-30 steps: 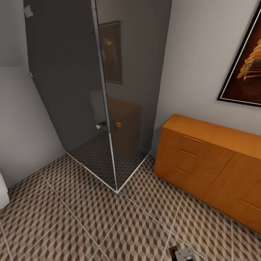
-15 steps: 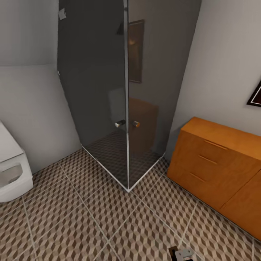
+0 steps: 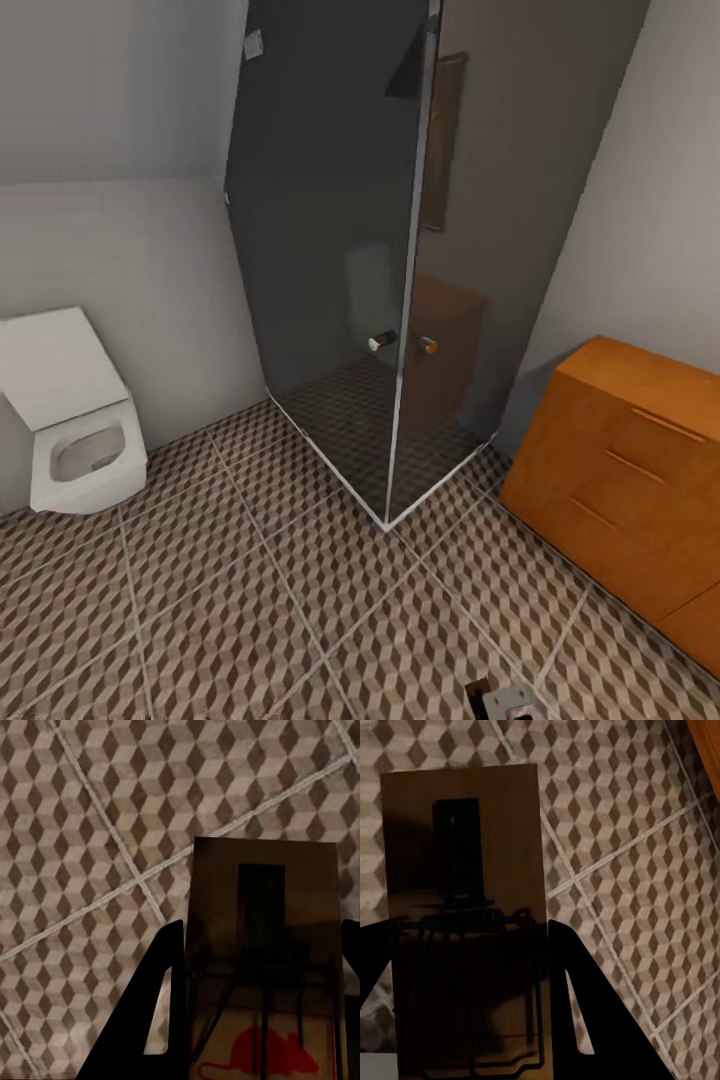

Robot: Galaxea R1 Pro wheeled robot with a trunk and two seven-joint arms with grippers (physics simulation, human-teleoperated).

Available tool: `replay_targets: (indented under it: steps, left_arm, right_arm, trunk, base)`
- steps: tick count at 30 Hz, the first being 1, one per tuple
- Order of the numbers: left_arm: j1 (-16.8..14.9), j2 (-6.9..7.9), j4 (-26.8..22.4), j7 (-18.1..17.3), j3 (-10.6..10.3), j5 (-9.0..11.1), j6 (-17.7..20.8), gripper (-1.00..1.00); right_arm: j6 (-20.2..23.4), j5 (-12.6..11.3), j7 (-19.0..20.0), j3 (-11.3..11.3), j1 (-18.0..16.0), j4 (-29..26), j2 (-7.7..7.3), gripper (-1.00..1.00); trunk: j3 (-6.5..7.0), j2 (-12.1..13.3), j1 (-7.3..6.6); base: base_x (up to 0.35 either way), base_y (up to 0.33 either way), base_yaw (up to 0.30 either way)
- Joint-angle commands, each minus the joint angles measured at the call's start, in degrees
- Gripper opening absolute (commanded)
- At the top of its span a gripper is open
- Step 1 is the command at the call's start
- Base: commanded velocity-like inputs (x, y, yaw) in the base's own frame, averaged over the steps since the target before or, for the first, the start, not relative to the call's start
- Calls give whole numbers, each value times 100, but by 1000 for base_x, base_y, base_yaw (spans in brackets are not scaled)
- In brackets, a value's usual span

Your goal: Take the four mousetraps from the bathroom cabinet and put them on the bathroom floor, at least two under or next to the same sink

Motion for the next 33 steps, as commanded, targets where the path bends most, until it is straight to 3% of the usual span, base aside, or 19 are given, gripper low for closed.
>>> replay_targets:
  steps: [1,33]
  left_arm:
    - [2,1,1,16,0,-11,2,-100]
    - [4,5,2,17,6,-5,2,-100]
  right_arm:
    - [-9,-18,5,0,0,0,0,-100]
    - [-18,-54,5,-9,0,0,-9,-100]
  trunk:
    - [0,0,0]
    - [0,0,0]
  base:
    - [0,0,292]
    - [0,0,292]
